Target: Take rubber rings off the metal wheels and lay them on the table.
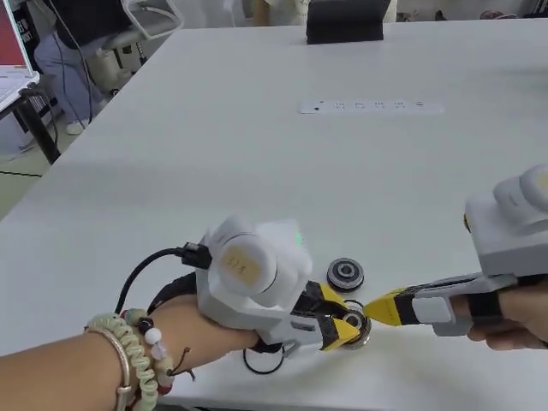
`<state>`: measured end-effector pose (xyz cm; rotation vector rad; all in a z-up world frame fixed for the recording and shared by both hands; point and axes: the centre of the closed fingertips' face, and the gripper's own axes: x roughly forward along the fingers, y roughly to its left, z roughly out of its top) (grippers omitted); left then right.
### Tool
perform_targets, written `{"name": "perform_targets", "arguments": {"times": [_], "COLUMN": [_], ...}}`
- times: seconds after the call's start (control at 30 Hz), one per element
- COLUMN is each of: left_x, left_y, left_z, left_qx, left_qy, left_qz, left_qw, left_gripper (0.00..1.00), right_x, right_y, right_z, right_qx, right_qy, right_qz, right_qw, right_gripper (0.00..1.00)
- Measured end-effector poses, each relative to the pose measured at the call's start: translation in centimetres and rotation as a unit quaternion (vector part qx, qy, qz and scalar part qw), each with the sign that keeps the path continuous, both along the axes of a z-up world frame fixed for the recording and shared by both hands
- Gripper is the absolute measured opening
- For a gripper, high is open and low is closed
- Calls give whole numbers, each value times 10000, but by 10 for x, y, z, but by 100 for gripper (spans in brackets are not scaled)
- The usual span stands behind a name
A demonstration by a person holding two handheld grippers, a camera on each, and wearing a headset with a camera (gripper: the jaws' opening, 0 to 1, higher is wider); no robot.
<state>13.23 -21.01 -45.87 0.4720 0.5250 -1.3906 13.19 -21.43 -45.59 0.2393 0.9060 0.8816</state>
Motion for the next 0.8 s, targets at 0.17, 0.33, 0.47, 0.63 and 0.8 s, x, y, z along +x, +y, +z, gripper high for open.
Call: {"name": "perform_targets", "arguments": {"times": [0.17, 0.33, 0.47, 0.63, 0.8], "left_x": [2, -7, -12, -17, -4], "left_y": [-1, -8, -12, -11, -2], "left_z": [12, 25, 33, 48, 70], "left_qx": [-163, -423, -505, -618, -647], "left_qy": [63, 236, 294, 420, 37], "left_qz": [13, -167, -285, -343, -294], "left_qw": [9998, 9987, 9979, 9966, 9975], "left_gripper": [12, 21, 29, 47, 49], "right_x": [-1, 1, 1, 2, 3], "right_y": [1, 0, 1, 1, 2], "right_z": [-1, 1, 3, 5, 9], "right_qx": [-54, -21, -3, 10, 44], "right_qy": [-43, -62, -92, -154, -204], "right_qz": [67, 48, 61, 71, 80], "right_qw": [10000, 10000, 9999, 9999, 9997], "right_gripper": [0, 0, 0, 0, 0]}}
